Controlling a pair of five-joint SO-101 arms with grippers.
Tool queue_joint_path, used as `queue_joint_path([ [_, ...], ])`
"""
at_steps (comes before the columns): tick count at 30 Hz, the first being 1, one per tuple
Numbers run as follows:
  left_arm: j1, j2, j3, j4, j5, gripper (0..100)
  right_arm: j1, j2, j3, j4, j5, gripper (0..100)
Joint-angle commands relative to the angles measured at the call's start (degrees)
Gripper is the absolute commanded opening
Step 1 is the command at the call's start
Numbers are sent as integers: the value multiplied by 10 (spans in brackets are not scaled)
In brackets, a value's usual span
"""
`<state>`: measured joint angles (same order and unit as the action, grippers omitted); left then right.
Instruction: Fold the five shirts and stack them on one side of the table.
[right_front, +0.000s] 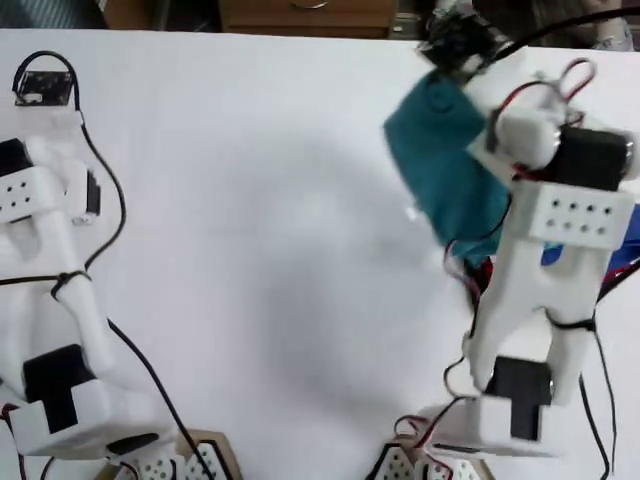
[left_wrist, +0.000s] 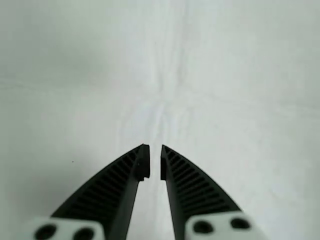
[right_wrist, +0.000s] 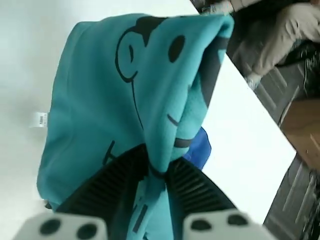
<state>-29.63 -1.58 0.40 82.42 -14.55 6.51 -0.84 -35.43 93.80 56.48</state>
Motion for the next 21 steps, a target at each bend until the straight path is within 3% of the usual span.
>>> queue_joint_path([
  [1,4,-30,-4,-8,3,68,45,38,-55,-19,-5,21],
  [21,4,-30,-3,-4,3,68,179,342,-287,-41,-11,22],
])
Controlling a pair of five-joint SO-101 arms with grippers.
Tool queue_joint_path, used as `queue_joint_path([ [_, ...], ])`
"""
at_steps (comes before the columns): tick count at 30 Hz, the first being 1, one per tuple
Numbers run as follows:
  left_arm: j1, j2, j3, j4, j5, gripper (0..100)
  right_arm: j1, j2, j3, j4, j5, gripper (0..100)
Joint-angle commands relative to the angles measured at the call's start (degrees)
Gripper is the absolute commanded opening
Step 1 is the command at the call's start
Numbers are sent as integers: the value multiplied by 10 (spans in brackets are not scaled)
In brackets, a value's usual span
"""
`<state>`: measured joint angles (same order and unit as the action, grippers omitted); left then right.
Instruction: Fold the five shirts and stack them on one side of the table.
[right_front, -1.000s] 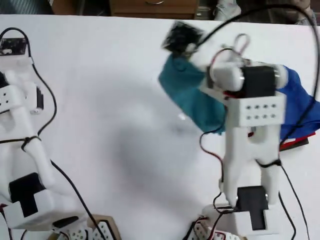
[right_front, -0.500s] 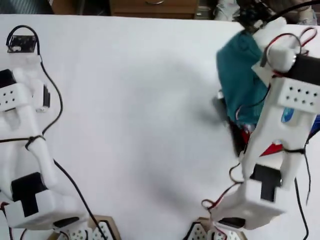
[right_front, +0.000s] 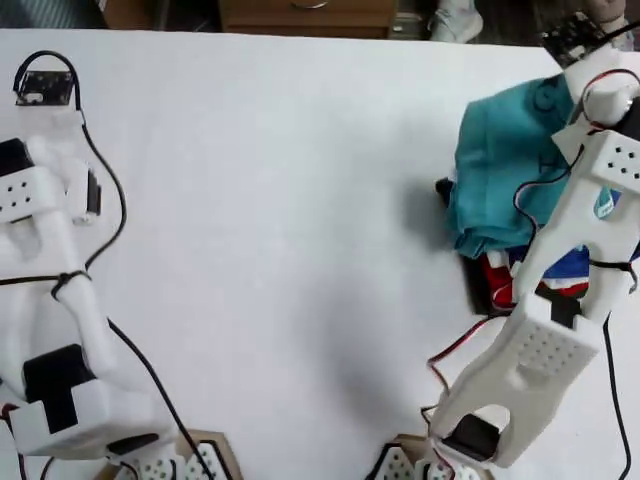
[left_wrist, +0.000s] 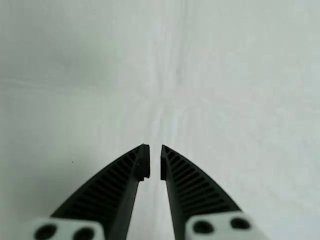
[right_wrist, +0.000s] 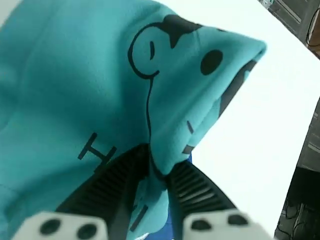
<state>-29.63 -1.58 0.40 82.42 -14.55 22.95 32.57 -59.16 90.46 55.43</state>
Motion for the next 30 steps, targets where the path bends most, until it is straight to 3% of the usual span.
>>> queue_joint_path([
  [1,4,-30,-3,-4,3,68,18,15,-61,-6,6,22],
  [30,4,-33,-3,13,3,68,57,209,-78,-129,65,23],
])
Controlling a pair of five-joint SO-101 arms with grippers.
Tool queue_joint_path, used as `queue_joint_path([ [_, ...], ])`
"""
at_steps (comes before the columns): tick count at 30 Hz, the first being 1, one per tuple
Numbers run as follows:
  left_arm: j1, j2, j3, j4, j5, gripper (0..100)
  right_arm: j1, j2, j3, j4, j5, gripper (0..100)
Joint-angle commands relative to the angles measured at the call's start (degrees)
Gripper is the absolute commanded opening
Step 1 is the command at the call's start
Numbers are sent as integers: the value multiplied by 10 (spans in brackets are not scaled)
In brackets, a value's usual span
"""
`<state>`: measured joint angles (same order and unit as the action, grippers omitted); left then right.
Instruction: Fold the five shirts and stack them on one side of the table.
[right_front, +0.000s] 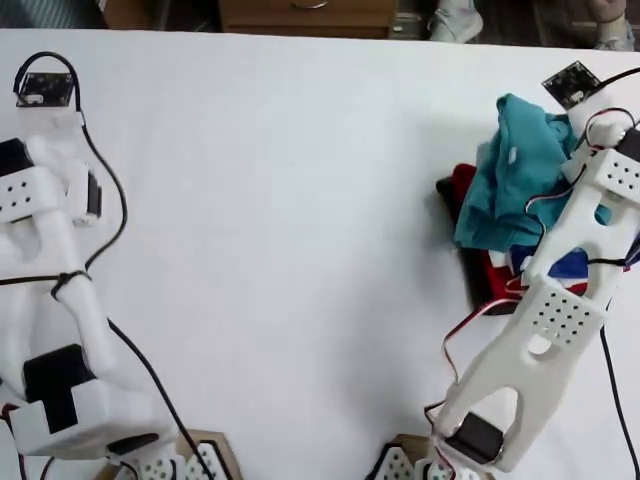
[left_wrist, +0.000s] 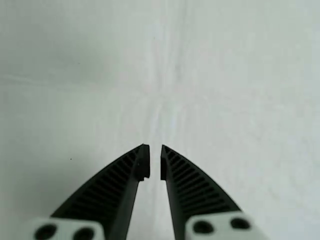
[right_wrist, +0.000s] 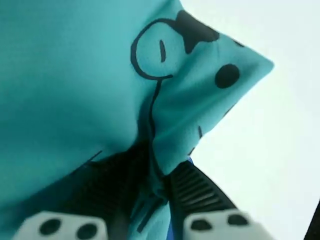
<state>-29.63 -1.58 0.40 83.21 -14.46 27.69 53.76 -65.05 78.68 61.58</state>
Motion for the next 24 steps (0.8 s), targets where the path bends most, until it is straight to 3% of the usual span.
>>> queue_joint_path([
  [1,4,-33,-3,5,2,68,9,-1,-25,-12,4,23],
  [4,4,-33,-3,5,2,68,7,-7,-33,-4,-25,44],
  [10,4,-33,-3,5,2,68,-1,-43,-104,51,-128,299],
  [17,4,-33,-3,5,2,68,-88,-117,-180,196,-244,227],
  [20,4,-33,-3,5,2,68,-116,-159,-114,197,-272,168],
  [24,4,-33,-3,5,2,68,-155,-225,60,197,-266,162],
])
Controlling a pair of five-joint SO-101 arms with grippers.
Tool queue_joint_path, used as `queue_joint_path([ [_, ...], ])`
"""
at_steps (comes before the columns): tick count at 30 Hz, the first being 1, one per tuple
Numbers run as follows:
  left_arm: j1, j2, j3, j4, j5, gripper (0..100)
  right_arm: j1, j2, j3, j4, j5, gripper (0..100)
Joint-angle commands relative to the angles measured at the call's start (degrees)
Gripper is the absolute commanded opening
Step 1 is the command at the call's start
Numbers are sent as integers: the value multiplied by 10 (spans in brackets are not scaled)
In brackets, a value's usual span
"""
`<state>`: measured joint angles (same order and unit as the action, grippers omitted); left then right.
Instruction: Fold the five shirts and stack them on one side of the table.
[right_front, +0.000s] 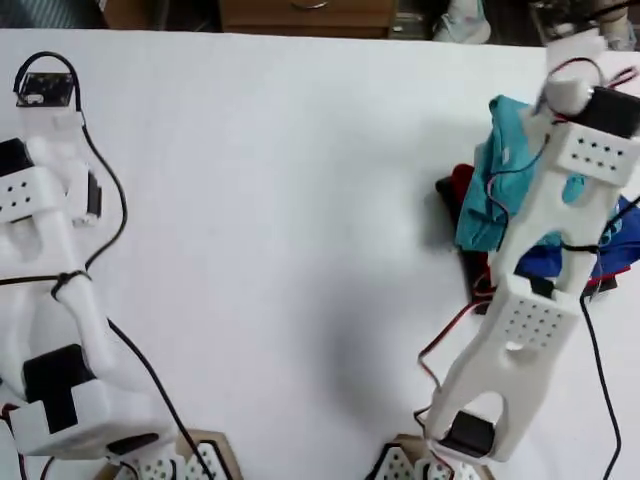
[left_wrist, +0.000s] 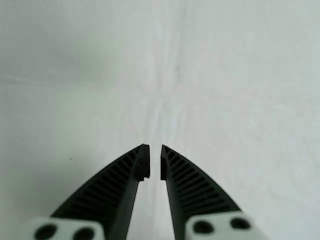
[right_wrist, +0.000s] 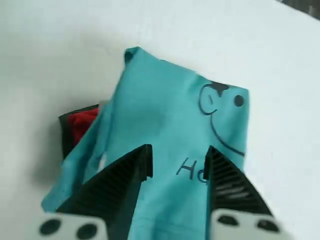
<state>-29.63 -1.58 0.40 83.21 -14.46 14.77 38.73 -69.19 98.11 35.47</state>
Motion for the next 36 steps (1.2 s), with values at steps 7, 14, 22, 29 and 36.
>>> queue_joint_path([
  [7,4,-33,-6,5,2,68,-42,-126,313,-7,-6,159],
  [14,4,-33,-4,4,3,68,-60,-151,373,-13,30,160],
  [22,4,-33,-4,4,3,68,-106,-319,383,-6,25,161],
  [29,19,-82,-30,89,-1,66,-106,-589,541,-2,25,159],
  [36,82,-375,76,38,-85,41,-103,-924,802,-18,27,159],
])
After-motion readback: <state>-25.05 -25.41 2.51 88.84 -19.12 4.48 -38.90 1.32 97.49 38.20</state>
